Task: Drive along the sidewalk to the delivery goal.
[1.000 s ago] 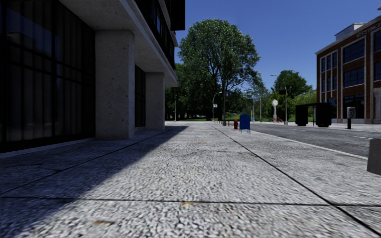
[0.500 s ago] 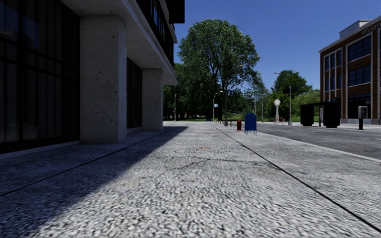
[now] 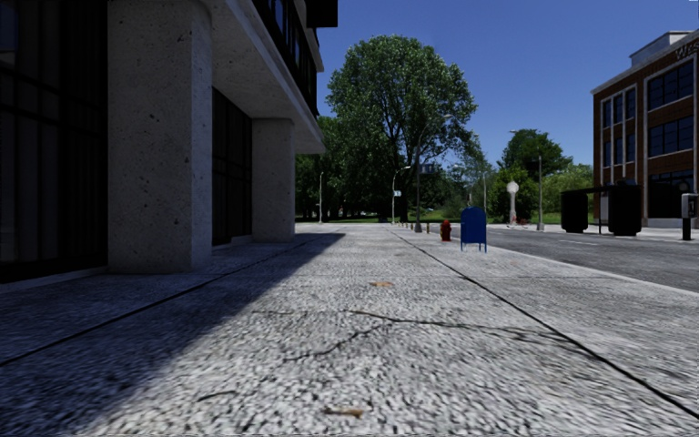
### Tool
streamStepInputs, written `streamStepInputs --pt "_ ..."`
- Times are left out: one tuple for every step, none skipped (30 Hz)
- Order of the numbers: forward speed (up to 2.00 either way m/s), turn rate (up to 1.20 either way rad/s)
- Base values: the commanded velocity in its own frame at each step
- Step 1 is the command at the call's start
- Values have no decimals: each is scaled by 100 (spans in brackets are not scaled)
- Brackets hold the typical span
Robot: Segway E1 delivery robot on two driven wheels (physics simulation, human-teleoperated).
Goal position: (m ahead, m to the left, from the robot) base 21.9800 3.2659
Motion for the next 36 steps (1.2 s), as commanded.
streamStepInputs --pt "200 0" --pt "200 0" --pt "200 0" --pt "200 0" --pt "200 0" --pt "200 0" --pt "200 11" --pt "200 36" --pt "200 45" --pt "200 47" --pt "200 40" --pt "200 28" --pt "200 0" --pt "200 0" --pt "200 0" --pt "200 0" --pt "200 0" --pt "200 0" --pt "200 0" --pt "200 0" --pt "200 0" --pt "200 0" --pt "200 0" --pt "200 0" --pt "200 0" --pt "200 0" --pt "200 0" --pt "200 0" --pt "200 6" --pt "200 11" --pt "200 12" --pt "200 12" --pt "200 12" --pt "200 12" --pt "200 9" --pt "200 0"
